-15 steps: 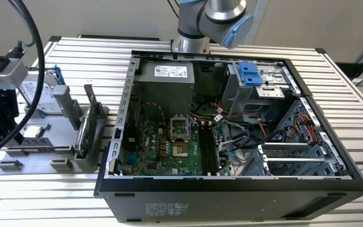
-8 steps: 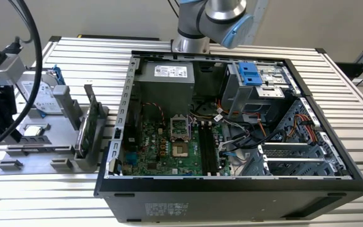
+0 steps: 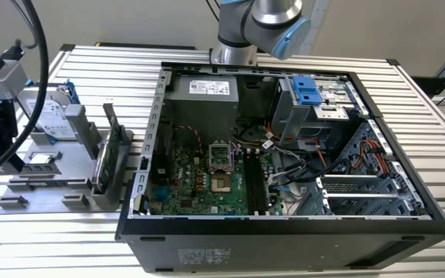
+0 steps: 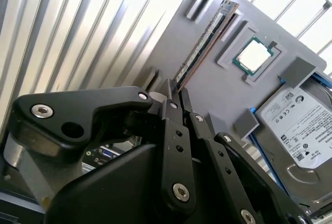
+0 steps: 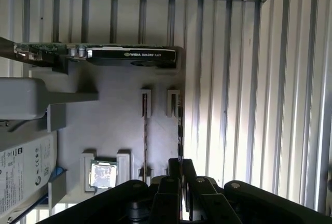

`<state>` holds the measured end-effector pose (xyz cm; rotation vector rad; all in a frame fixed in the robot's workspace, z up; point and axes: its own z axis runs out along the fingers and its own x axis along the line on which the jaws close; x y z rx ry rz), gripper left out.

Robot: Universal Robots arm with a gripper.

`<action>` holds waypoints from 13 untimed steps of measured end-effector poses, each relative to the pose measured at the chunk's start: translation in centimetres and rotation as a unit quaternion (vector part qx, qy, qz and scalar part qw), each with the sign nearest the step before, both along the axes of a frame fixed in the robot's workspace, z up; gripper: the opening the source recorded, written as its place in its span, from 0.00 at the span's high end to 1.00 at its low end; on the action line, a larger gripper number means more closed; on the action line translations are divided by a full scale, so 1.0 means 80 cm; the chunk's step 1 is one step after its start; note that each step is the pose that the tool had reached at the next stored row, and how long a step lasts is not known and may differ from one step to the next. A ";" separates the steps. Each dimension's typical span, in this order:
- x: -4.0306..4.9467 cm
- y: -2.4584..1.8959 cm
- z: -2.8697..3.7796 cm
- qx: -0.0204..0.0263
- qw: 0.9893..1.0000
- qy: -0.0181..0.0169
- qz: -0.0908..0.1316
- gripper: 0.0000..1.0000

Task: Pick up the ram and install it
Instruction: 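Pick up the ram and move it above insertion slot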

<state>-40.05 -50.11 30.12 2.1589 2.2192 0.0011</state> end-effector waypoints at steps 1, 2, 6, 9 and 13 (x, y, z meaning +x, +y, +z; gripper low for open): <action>0.000 0.0000 0.0008 0.000 1.000 0.000 0.000 1.00; 0.000 0.0000 0.0018 0.000 1.000 0.000 0.000 1.00; 0.000 0.0000 0.0047 0.000 1.000 0.000 0.000 1.00; 0.000 0.0000 0.0066 0.000 1.000 0.000 0.000 1.00; 0.000 0.0000 0.0086 0.000 1.000 0.000 0.000 1.00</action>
